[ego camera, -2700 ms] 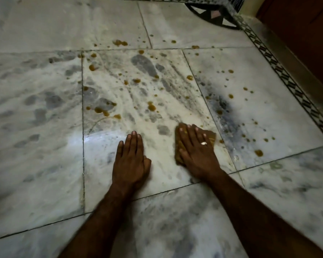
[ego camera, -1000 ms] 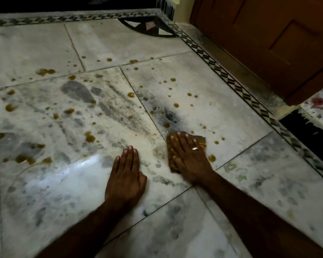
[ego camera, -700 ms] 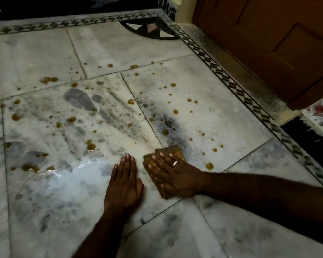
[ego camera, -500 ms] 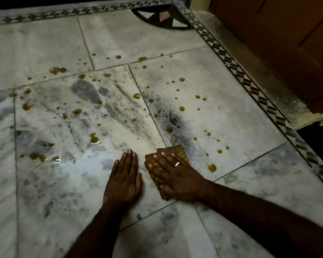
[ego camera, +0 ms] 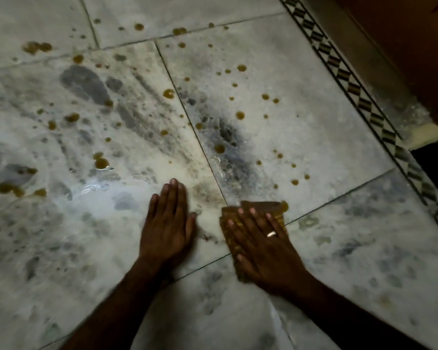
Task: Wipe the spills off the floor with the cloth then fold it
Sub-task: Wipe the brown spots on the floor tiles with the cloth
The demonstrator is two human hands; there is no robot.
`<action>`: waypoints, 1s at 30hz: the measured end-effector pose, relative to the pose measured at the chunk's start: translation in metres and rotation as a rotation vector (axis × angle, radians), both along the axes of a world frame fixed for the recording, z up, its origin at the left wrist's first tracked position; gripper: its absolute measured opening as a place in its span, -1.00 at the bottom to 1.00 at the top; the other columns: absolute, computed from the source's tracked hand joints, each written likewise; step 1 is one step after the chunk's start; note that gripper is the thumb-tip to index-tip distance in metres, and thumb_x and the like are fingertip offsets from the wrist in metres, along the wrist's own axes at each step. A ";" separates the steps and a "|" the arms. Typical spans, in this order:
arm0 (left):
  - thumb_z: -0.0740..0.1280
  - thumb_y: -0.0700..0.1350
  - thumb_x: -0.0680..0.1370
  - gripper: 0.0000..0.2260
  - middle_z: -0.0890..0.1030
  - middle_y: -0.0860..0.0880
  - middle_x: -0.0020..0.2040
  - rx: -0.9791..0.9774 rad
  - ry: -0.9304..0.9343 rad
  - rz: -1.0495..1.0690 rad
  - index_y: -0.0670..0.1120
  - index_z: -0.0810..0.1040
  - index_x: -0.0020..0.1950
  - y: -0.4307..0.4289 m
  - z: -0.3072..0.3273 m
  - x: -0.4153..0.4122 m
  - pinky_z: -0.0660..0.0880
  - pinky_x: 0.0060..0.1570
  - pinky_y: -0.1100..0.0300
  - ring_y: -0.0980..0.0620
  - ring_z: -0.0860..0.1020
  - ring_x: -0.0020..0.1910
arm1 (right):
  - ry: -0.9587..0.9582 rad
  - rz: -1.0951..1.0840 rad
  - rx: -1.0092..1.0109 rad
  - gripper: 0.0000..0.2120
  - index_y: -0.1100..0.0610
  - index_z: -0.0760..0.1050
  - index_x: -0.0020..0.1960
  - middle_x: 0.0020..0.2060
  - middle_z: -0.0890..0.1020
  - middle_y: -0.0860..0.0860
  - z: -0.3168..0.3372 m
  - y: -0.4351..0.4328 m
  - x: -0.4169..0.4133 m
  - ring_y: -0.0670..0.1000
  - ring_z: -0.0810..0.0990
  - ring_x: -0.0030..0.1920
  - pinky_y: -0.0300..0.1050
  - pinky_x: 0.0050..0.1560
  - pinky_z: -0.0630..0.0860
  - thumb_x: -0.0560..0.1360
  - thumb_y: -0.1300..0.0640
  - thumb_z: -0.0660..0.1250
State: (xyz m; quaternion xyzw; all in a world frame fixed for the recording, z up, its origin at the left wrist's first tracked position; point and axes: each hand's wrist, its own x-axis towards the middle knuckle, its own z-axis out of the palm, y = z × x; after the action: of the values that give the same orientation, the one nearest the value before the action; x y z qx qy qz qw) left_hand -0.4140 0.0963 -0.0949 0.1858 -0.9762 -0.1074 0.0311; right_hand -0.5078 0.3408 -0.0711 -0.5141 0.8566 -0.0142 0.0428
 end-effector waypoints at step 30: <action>0.02 0.00 0.62 -0.43 0.20 -0.26 0.59 -0.038 0.077 -0.070 -0.28 0.19 0.57 0.058 -0.006 -0.075 0.15 0.52 -0.19 -0.21 0.23 0.56 | 0.079 -0.148 -0.013 -0.41 0.03 0.02 0.66 0.64 0.11 0.07 0.001 0.019 -0.077 0.13 0.04 0.64 0.21 0.59 0.09 0.67 -0.05 0.07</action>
State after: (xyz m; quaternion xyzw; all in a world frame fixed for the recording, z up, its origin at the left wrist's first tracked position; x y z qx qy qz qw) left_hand -0.4888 0.1546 -0.1006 0.1468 -0.9820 -0.0970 0.0684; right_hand -0.5848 0.3597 -0.0698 -0.4500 0.8930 -0.0025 0.0044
